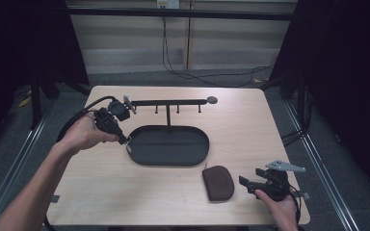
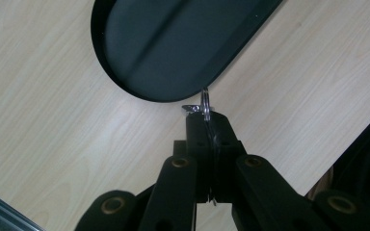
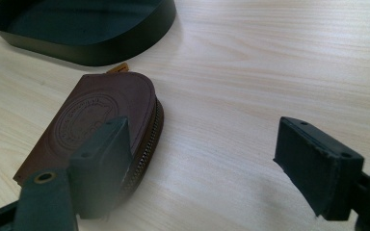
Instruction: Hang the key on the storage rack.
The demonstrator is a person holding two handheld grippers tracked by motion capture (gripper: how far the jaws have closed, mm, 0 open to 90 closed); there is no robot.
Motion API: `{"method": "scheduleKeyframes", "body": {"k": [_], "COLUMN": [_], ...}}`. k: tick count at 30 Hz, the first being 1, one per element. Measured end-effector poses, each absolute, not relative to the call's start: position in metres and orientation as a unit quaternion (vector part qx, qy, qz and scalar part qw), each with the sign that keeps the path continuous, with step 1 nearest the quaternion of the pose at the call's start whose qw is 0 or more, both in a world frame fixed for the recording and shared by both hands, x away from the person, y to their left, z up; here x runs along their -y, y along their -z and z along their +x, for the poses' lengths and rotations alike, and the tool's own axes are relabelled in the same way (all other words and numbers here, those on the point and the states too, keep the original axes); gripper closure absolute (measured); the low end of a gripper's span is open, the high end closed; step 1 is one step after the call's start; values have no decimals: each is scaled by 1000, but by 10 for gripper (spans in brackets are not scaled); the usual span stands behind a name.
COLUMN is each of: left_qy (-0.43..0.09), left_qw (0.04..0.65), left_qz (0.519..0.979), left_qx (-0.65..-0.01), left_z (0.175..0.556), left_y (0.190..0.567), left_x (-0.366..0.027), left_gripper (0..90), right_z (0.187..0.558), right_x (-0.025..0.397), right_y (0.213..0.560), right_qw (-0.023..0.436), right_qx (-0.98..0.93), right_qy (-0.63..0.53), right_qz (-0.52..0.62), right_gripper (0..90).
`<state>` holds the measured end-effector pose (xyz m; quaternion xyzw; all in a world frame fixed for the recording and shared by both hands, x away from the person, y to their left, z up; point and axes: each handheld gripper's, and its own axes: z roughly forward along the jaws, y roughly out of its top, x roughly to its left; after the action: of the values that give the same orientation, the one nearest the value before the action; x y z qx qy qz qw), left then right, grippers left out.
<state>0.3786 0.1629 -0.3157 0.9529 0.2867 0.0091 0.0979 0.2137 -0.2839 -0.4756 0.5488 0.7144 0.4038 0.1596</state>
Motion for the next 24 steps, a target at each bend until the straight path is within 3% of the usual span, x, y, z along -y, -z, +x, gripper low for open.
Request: {"method": "scheduleKeyframes", "body": {"k": [24], "left_qy": [-20], "left_qw": [94], "left_qz": [949], "left_qx": [-300], "left_z": [414], "left_y": [295], "left_x": [-152], "left_gripper": [895], "right_z": [214], "right_x": [285], "right_y": [476], "right_qw": [155], "right_qx": [-713], "right_qy": [-406], "right_qz": [551], "right_gripper": [202]}}
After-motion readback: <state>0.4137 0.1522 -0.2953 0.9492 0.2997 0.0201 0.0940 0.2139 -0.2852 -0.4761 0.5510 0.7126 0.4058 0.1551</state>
